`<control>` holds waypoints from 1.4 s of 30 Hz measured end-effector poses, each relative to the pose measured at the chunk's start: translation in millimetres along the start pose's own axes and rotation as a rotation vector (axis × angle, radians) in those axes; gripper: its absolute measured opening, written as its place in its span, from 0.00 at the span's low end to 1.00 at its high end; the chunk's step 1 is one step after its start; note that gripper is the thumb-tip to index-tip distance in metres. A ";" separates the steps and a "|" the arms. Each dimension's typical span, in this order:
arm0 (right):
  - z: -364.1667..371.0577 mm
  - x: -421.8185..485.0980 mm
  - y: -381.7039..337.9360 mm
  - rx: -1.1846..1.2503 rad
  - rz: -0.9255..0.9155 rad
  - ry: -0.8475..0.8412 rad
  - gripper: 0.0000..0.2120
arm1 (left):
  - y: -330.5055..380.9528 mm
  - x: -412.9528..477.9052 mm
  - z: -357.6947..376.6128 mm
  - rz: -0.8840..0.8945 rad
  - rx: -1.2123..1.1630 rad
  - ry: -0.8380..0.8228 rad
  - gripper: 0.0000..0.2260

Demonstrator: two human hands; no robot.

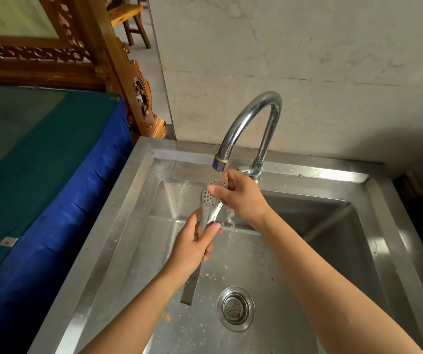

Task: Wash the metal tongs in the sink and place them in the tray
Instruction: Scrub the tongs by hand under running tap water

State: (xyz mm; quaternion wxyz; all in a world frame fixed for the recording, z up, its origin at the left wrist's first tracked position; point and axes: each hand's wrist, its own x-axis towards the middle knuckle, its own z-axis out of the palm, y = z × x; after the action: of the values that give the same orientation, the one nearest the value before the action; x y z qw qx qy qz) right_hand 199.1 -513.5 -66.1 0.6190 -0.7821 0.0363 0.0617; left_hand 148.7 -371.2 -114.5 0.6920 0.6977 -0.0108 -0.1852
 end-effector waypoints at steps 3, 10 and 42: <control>4.3 4.5 -2.4 0.040 0.009 0.192 0.17 | -0.2 2.2 1.6 0.017 0.021 -0.021 0.17; 2.2 -8.8 4.0 -0.061 -0.055 -0.054 0.16 | -1.3 5.1 -2.9 0.017 0.045 -0.006 0.18; 2.8 -19.4 0.6 0.002 -0.001 0.055 0.31 | 14.9 2.8 8.8 0.018 0.155 0.084 0.13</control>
State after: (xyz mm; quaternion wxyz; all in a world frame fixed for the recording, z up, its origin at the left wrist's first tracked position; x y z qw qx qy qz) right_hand 179.7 -511.3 -64.6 0.6185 -0.7830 0.0528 0.0400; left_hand 152.6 -381.1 -100.5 0.6376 0.7560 -0.0024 -0.1481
